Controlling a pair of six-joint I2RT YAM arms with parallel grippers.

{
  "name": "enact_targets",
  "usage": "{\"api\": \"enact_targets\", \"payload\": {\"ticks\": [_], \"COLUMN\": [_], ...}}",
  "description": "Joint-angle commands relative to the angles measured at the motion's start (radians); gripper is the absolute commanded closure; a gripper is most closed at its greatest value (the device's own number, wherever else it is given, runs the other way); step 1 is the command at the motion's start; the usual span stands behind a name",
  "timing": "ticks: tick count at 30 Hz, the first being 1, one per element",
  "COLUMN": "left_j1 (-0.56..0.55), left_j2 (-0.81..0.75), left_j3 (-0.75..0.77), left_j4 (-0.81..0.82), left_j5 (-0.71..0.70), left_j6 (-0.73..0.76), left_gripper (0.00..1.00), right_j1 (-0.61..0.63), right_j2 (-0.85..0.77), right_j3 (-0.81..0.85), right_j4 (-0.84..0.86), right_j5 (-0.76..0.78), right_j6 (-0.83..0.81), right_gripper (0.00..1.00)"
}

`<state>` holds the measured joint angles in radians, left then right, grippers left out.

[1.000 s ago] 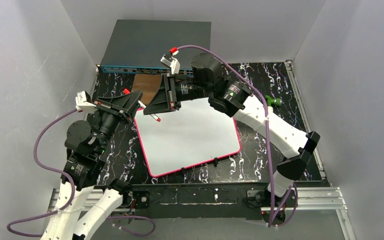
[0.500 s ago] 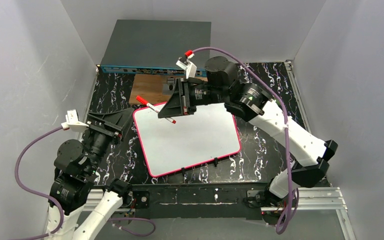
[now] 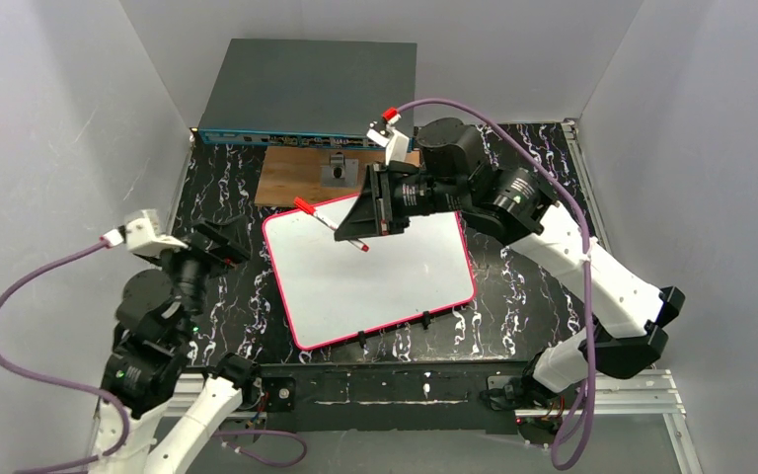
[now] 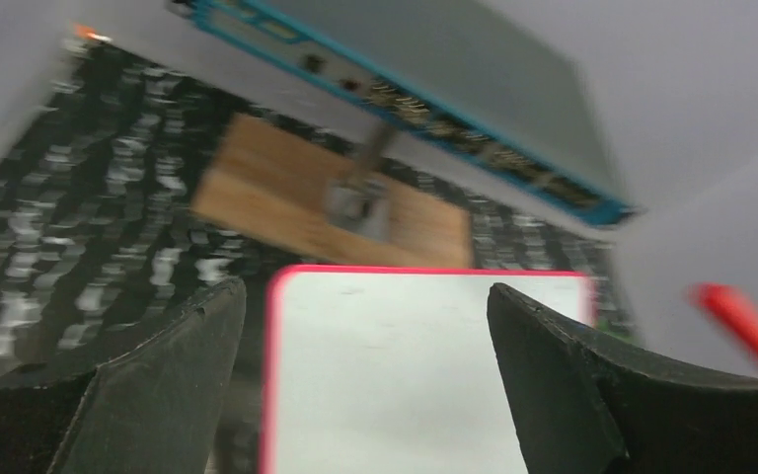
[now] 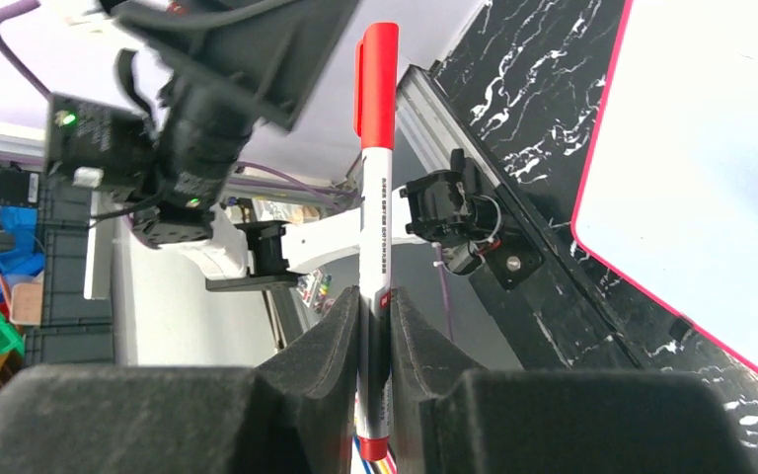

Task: Write a sentence on the whiteboard
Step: Pass from the left arm to the right, then pass from the right arm to the left

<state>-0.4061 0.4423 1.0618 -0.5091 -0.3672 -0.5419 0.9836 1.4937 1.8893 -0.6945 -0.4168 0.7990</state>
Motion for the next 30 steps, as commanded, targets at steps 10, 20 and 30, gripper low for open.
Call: {"api": "enact_targets", "payload": {"ticks": [10,20,30], "left_j1": [0.062,0.316,0.317], "left_j2": [0.127,0.138,0.029], "left_j3": [-0.737,-0.792,-0.062], "left_j4": [0.765,0.782,-0.077], "left_j5": [-0.421,-0.341,0.307], "left_j6": [0.498,0.398,0.156], "left_gripper": [0.02,0.02,0.01], "right_j1": [-0.012,-0.087,-0.215], "right_j2": [-0.105,-0.099,-0.009], "right_j3": [-0.011,-0.014,-0.001], "right_j4": [-0.164,-0.242,-0.231], "right_j5": [0.037,-0.085,-0.322], "right_j6": [-0.118,-0.152,-0.274], "right_gripper": [0.99,0.99,0.99]}}
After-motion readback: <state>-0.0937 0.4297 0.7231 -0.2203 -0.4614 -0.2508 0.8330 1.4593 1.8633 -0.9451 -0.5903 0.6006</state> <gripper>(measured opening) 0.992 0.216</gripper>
